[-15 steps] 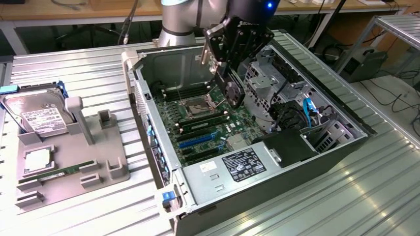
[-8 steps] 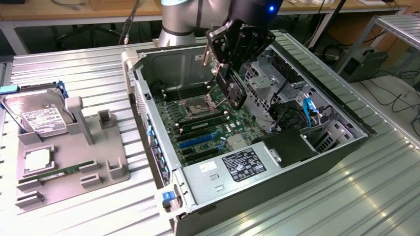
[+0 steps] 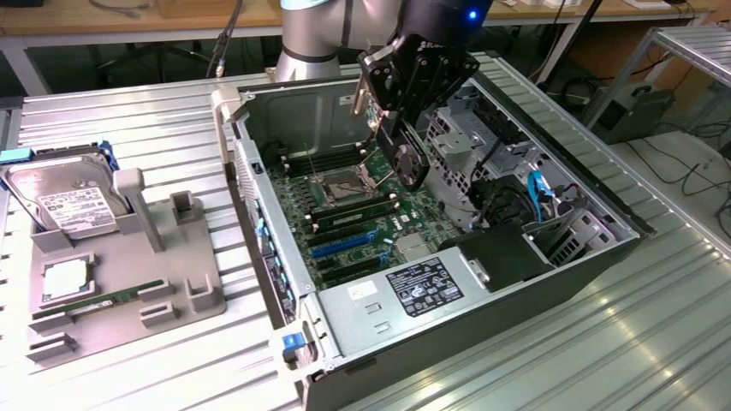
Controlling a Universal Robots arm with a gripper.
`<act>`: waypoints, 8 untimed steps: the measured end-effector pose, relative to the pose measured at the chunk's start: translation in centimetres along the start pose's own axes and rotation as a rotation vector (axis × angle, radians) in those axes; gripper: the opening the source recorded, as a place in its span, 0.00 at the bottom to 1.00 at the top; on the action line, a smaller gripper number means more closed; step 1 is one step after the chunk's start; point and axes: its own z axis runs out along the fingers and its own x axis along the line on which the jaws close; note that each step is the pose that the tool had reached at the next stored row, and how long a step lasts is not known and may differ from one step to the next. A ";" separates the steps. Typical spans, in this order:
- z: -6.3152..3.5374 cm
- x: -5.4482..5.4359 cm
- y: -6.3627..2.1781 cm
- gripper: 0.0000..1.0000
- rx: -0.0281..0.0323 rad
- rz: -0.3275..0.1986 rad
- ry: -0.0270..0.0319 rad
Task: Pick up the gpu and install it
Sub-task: 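Insert the gpu into the slot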
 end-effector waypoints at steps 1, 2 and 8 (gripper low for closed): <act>0.00 0.0 0.00 0.26 0.0000 0.000 0.0000; 0.00 0.0 0.00 0.26 0.0000 0.000 0.0000; 0.04 0.0 0.00 0.26 0.0047 -0.106 0.0027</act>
